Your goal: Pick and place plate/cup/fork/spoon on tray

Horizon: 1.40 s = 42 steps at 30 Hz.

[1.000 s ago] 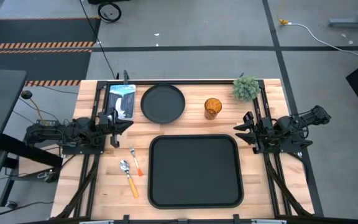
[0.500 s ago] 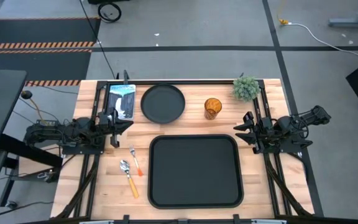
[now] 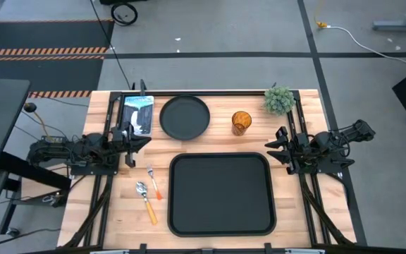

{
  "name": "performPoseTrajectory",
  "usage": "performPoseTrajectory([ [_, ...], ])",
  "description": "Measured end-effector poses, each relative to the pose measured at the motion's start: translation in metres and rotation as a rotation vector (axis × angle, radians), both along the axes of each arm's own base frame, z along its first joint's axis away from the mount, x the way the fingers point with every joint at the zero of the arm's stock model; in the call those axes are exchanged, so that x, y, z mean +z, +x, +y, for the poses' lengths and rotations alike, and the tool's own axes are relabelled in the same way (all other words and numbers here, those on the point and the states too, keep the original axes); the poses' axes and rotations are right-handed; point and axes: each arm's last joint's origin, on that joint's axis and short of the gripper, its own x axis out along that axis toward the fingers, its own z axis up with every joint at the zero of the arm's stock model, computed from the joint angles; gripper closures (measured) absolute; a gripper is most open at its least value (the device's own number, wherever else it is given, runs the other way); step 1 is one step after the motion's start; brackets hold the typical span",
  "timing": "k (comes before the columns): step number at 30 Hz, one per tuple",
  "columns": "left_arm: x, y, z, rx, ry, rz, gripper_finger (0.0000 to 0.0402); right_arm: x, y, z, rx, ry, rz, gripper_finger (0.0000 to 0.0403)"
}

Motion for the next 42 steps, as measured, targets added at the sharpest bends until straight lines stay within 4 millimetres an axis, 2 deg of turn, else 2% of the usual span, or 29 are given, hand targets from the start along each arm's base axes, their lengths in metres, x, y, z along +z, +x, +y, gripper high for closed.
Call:
performPoseTrajectory([
  [7, 0.000, 0.000, 0.000, 0.000, 0.000, -0.003, 0.0390, 0.000, 0.000, 0.000, 0.000, 0.000, 0.000, 0.0261],
  [10, 0.006, -0.001, 0.000, -0.007, -0.032, -0.075, 0.0390, 0.002, 0.000, -0.001, -0.012, -0.011, -0.020, 0.0261],
  [14, 0.018, -0.005, 0.000, -0.046, -0.169, -0.238, 0.0390, 0.014, -0.005, -0.006, -0.153, -0.068, -0.132, 0.0261],
  [19, 0.025, -0.008, 0.000, -0.053, -0.181, -0.313, 0.0390, 0.013, -0.004, -0.011, -0.337, -0.115, -0.083, 0.0261],
  [22, 0.026, -0.009, 0.001, -0.046, -0.186, -0.328, 0.0390, 0.008, -0.002, -0.013, -0.381, -0.131, -0.030, 0.0261],
  [27, 0.026, -0.009, 0.001, -0.018, -0.138, -0.314, 0.0390, 0.007, 0.000, -0.012, -0.355, -0.134, -0.019, 0.0261],
  [32, 0.016, -0.006, 0.006, 0.223, -0.008, -0.157, 0.0390, 0.005, 0.002, -0.008, -0.225, -0.177, -0.025, 0.0261],
  [37, 0.007, -0.003, 0.010, 0.404, -0.018, -0.038, 0.0390, 0.002, 0.005, -0.003, -0.087, -0.240, -0.019, 0.0261],
  [42, 0.001, 0.006, 0.010, 0.386, -0.097, -0.002, 0.0390, 0.002, 0.006, -0.002, -0.065, -0.264, -0.014, 0.0261],
])
